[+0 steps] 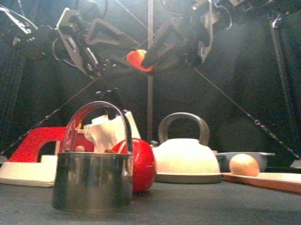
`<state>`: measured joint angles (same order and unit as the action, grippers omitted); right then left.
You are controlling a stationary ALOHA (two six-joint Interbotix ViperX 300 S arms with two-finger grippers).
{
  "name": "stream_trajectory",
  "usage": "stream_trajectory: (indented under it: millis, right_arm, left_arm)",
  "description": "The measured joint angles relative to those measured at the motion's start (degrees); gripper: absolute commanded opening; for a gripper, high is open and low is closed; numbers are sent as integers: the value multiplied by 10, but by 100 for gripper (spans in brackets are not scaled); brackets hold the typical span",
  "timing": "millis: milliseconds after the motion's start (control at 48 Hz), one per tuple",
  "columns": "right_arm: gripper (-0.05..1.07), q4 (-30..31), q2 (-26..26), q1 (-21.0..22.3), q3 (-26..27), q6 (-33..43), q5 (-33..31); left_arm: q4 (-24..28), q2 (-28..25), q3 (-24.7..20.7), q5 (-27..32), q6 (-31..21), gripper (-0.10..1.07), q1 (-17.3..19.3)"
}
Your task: Hand over carrot bottom
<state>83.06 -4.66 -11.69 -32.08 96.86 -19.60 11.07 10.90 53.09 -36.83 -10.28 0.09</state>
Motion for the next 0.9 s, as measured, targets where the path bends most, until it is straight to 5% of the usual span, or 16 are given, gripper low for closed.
stream_trajectory:
  millis: [896]
  right_arm:
    - [71, 12, 0, 7, 3, 0, -2]
  left_arm:
    - [1, 0, 0, 0, 0, 92, -1]
